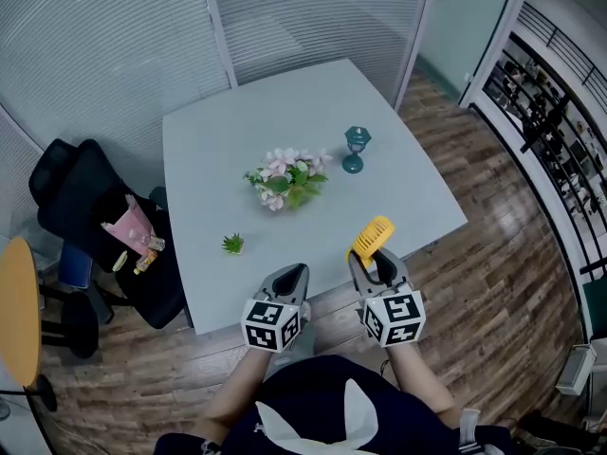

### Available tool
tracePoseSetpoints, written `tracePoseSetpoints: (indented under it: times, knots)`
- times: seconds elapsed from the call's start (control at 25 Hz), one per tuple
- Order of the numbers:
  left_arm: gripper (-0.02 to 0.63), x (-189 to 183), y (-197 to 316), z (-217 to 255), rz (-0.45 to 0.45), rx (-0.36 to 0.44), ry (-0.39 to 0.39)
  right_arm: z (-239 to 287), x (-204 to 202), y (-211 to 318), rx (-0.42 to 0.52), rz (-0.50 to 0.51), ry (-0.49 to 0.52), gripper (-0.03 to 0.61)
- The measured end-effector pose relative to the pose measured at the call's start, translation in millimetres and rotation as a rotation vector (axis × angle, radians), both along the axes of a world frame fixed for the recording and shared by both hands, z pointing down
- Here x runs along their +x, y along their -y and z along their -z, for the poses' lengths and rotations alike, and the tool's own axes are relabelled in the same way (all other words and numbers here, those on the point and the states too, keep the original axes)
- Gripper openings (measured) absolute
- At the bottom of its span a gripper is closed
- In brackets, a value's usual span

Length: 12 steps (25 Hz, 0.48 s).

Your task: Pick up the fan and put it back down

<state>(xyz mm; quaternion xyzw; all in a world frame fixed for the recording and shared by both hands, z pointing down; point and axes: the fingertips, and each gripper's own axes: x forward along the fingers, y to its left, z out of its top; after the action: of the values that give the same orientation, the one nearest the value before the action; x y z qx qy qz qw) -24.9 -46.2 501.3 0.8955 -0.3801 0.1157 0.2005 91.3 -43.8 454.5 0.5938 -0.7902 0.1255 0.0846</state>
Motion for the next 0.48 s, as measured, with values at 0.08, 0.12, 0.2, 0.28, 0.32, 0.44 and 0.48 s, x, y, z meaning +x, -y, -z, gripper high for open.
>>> tracePoseSetpoints:
  times: [0.08,0.12,0.2,0.28,0.32,0.44,0.48]
  knots:
    - [0.026,-1.6,-0.4,0.4,0.002,0.0,-0.002,-1.5,-1.4,0.7,-0.004,0.003,0.0,0.161]
    - [0.026,-3.1,-0.5,0.4,0.004,0.0,-0.003,-2.5,-2.6,1.2,-0.006,0.004,-0.001,0.161]
    - [0.026,-8.1,-0.4,-0.8,0.011,-0.003,0.0,-4.5,-6.1,2.7,-0.01,0.009,-0.004,0.161]
    - [0.026,-13.7,-0.9,-2.6,0.023,-0.006,0.002,-6.6,-9.9,4.2,-0.014,0.018,-0.004,0.161]
    - [0.026,-16.7,-1.4,-3.5,0.03,-0.008,0.002,-7.8,-11.9,4.9,-0.017,0.024,-0.003,0.161]
    - [0.026,-26.4,-2.8,-5.4,0.054,-0.014,0.004,-10.8,-19.9,7.8,-0.025,0.044,0.0,0.161]
    - [0.026,-30.0,-3.0,-5.8,0.062,-0.015,0.005,-11.5,-23.4,9.3,-0.027,0.052,0.0,0.161]
